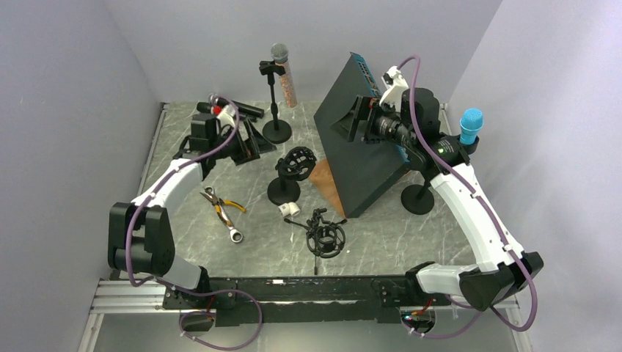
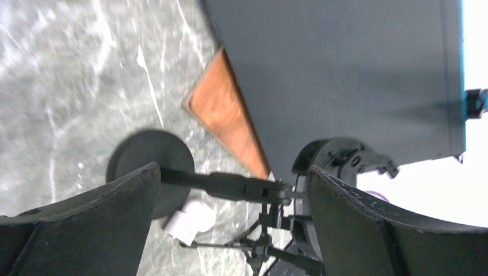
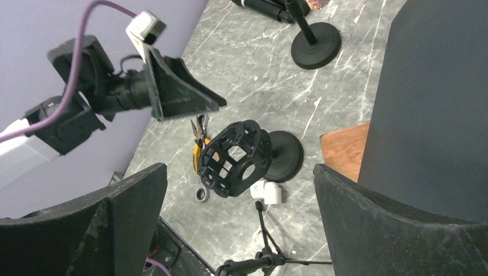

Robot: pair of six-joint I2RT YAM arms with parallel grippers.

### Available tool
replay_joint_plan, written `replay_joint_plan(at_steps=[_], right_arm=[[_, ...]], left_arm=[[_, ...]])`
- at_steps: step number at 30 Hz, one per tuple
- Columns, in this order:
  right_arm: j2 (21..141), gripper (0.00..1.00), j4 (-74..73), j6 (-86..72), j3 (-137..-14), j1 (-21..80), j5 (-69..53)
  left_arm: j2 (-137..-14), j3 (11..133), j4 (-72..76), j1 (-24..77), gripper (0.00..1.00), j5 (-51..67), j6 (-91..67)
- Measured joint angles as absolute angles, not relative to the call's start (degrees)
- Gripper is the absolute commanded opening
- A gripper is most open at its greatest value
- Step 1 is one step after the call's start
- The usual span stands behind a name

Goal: Remove the microphone from the stand

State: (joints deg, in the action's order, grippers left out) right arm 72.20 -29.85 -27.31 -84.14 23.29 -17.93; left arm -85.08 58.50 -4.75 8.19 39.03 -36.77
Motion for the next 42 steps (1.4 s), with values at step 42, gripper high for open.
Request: replay_joint_plan(at_steps=[42], right_arm=[[60.4, 1.00, -37.0, -21.2, -83.0, 23.2, -12.5]], left_arm=[[-143.5, 113.7, 61.7, 2.9, 0.71, 58.5, -39.6]])
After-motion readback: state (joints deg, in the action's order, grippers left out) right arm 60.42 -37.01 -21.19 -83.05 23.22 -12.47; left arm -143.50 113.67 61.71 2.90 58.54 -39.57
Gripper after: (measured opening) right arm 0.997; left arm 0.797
